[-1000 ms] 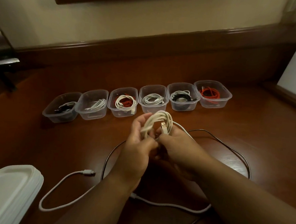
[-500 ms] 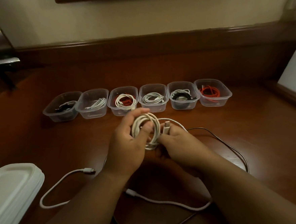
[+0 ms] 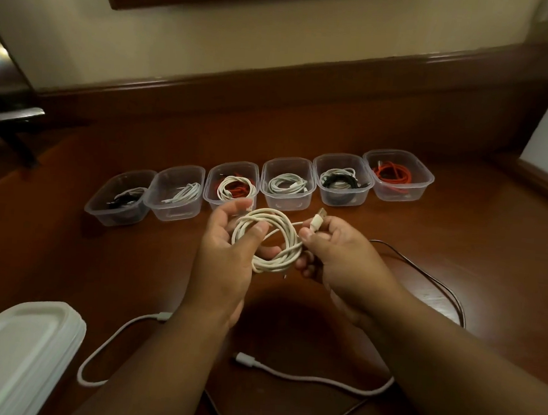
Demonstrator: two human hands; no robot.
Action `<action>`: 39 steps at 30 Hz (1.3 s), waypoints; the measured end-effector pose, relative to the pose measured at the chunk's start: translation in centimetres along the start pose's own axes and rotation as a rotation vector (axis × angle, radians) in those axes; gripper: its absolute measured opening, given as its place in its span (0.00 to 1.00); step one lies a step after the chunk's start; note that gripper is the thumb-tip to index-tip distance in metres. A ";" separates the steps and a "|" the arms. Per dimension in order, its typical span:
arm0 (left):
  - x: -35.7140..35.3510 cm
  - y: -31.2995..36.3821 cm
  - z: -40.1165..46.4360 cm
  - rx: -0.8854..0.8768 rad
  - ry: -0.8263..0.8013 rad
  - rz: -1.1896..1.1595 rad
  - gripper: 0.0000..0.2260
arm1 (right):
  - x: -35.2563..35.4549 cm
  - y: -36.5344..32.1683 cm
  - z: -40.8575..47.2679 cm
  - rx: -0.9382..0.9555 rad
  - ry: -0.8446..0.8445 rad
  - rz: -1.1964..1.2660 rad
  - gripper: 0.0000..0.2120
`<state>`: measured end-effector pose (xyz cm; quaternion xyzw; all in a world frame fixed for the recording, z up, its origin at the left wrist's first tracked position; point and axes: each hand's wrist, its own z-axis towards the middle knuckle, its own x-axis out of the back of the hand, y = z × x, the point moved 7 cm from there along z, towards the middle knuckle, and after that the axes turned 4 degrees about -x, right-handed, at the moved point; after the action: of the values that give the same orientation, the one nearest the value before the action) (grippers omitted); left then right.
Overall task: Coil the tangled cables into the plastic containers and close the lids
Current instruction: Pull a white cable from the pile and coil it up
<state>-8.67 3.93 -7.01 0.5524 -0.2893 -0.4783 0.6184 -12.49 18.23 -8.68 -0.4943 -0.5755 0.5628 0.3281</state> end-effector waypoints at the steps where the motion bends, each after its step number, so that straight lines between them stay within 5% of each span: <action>1: -0.2 0.1 0.0 0.002 -0.022 0.011 0.13 | 0.1 0.2 0.0 -0.020 0.011 0.042 0.05; 7: -0.7 0.6 -0.2 -0.053 -0.121 0.056 0.10 | 0.1 1.1 0.2 -0.141 0.017 0.242 0.05; 18: 0.0 -0.3 0.1 -0.104 -0.091 0.248 0.07 | 0.2 0.6 -0.1 -0.185 -0.046 -0.182 0.11; 28: 0.9 -0.3 0.6 -0.127 -0.006 0.258 0.08 | -0.7 1.3 -0.1 -0.225 -0.168 0.033 0.12; 32: 0.8 -0.1 0.6 -0.152 -0.021 0.294 0.07 | -1.1 0.6 -0.7 -0.091 -0.234 -0.203 0.07; 39: -0.3 0.4 0.1 -0.293 -0.160 0.498 0.09 | 0.0 1.0 0.0 -0.084 -0.089 -0.424 0.07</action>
<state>-8.81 4.14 -6.53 0.3297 -0.3916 -0.3908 0.7650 -12.31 18.06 -9.62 -0.3500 -0.7034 0.4783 0.3924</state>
